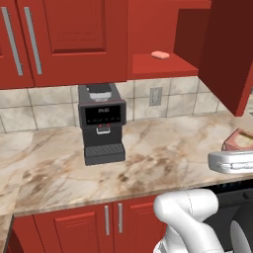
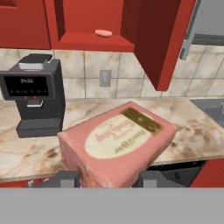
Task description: Locate and retrieve the bar soap and bar soap from the cabinet. Place them next to the sink.
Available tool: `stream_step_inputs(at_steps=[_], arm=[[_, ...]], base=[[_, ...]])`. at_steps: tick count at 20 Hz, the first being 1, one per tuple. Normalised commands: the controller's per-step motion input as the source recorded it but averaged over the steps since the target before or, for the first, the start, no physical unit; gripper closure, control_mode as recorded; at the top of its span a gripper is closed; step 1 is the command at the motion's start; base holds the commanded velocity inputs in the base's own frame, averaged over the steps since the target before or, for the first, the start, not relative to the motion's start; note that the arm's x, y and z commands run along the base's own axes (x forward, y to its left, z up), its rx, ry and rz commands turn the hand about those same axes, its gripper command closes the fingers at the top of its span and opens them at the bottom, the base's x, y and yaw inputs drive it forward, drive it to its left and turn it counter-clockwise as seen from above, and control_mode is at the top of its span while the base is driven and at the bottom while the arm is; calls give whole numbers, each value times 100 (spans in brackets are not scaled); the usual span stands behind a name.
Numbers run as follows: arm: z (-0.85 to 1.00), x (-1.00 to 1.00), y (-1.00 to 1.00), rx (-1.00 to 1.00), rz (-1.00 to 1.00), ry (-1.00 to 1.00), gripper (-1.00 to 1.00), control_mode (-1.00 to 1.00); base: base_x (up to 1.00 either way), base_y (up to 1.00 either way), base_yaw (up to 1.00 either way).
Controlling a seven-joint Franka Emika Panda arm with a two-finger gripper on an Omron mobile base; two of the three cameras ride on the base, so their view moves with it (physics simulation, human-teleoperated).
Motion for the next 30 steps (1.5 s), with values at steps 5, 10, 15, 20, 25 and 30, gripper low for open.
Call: stream_step_inputs(at_steps=[5,10,15,20,25,30], arm=[[0,0,0,0,0,0,100,100],[0,0,0,0,0,0,100,100],[0,0,0,0,0,0,100,100],[0,0,0,0,0,0,100,100],[0,0,0,0,0,0,100,100],[0,0,0,0,0,0,100,100]], base=[[-3,-44,0],[-1,-41,0],[-2,-43,0],[-2,-45,0],[-1,-58,-1],[1,-75,0]])
